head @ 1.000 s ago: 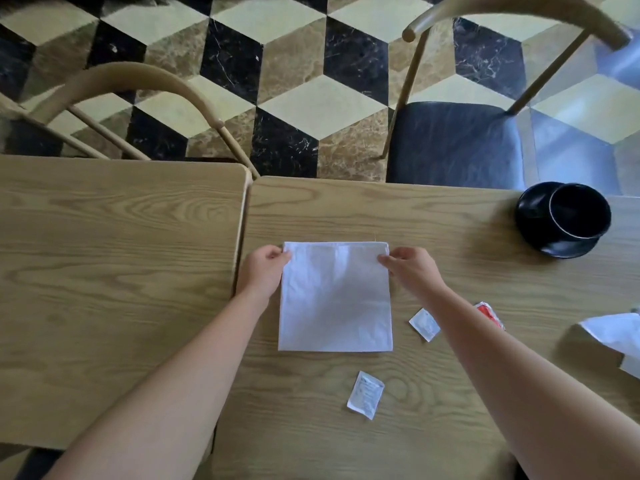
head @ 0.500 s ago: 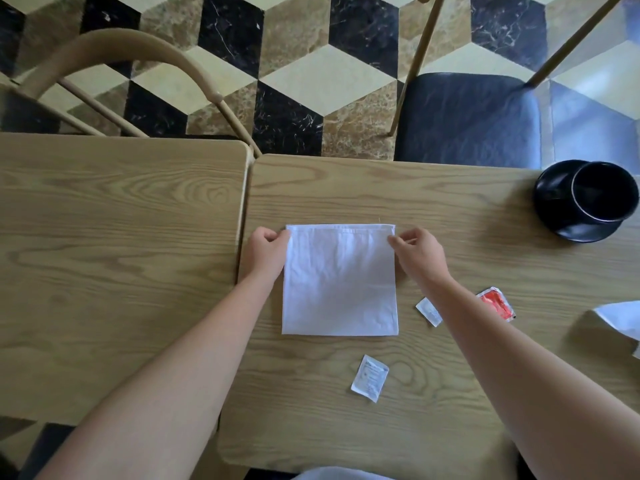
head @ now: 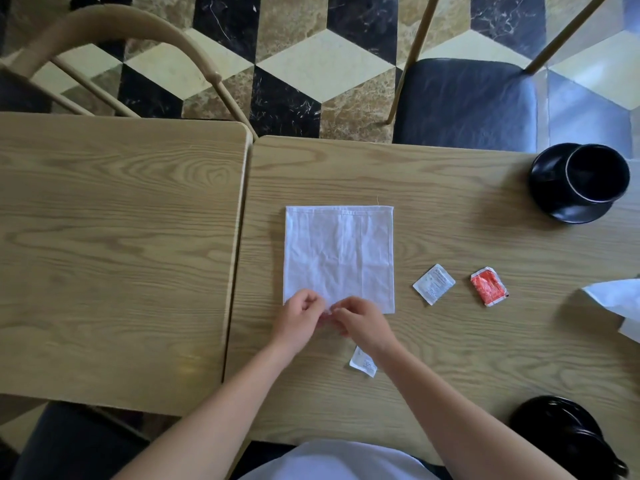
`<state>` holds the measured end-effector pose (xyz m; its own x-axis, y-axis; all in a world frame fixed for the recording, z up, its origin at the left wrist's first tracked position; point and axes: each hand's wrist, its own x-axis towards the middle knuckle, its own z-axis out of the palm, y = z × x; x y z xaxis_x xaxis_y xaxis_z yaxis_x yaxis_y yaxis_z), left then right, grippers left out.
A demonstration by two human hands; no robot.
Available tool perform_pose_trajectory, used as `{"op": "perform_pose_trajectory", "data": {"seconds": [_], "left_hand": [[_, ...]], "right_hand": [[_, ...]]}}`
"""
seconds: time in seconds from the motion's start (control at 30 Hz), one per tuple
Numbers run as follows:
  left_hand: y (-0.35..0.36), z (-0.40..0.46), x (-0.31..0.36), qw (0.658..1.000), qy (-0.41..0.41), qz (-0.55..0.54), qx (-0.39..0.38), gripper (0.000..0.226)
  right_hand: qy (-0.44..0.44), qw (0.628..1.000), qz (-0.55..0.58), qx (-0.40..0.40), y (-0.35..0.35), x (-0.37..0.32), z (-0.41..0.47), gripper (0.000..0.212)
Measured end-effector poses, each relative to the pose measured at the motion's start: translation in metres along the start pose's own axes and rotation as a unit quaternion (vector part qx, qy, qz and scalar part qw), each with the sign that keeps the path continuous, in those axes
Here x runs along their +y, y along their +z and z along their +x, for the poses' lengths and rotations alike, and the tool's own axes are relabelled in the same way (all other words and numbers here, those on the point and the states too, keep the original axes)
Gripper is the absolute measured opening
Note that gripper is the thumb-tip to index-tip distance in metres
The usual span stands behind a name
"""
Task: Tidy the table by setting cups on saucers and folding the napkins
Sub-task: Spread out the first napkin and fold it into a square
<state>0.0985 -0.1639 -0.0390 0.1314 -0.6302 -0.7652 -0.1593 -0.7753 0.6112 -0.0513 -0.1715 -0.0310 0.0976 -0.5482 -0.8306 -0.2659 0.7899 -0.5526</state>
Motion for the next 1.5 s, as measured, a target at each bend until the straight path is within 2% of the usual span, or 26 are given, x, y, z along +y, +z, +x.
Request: {"op": "perform_pose_trajectory", "data": {"seconds": [0.17, 0.33, 0.57, 0.7, 0.87, 0.97, 1.03, 1.1, 1.2, 1.3, 1.37, 1.5], "left_hand": [[-0.002, 0.012, -0.001, 0.998, -0.039, -0.035, 0.016, 0.015], [-0.019, 0.019, -0.001, 0.986, -0.102, -0.118, 0.056, 0.013], [-0.035, 0.016, -0.007, 0.979, -0.131, -0.131, 0.091, 0.014], [-0.04, 0.009, -0.01, 0.983, -0.116, -0.084, 0.119, 0.017], [-0.048, 0.002, -0.015, 0.971, -0.058, 0.042, 0.229, 0.011], [-0.047, 0.003, -0.008, 0.974, -0.057, 0.077, 0.206, 0.016], [-0.046, 0.005, -0.004, 0.978, -0.067, 0.09, 0.175, 0.029], [-0.044, 0.008, -0.001, 0.983, -0.075, 0.08, 0.144, 0.033], [-0.043, 0.013, 0.002, 0.988, -0.091, 0.044, 0.121, 0.028], [-0.046, 0.011, 0.004, 0.99, -0.091, -0.038, 0.104, 0.016], [-0.051, 0.003, 0.002, 0.991, -0.076, -0.081, 0.076, 0.016], [-0.059, -0.023, -0.01, 0.992, -0.059, -0.1, 0.042, 0.018]], "right_hand": [[0.011, 0.999, -0.039, 0.016, -0.009, -0.001, 0.005, 0.023], [0.065, 0.996, 0.008, 0.067, -0.041, 0.004, 0.002, 0.021], [0.098, 0.992, 0.033, 0.076, -0.071, -0.001, -0.001, 0.022], [0.074, 0.992, -0.034, 0.094, -0.074, 0.0, -0.001, 0.021], [0.017, 0.972, -0.151, 0.181, -0.077, 0.003, -0.006, 0.015], [0.004, 0.965, -0.205, 0.162, -0.074, 0.006, -0.007, 0.022], [0.008, 0.968, -0.204, 0.149, -0.071, 0.004, -0.005, 0.035], [0.032, 0.972, -0.182, 0.145, -0.07, 0.0, -0.002, 0.04], [0.064, 0.98, -0.124, 0.14, -0.07, -0.005, -0.001, 0.036], [0.055, 0.986, -0.075, 0.14, -0.071, -0.004, -0.009, 0.023], [0.043, 0.987, -0.054, 0.144, -0.071, 0.001, -0.018, 0.029], [0.021, 0.988, -0.059, 0.139, -0.067, 0.018, -0.043, 0.024]]}}
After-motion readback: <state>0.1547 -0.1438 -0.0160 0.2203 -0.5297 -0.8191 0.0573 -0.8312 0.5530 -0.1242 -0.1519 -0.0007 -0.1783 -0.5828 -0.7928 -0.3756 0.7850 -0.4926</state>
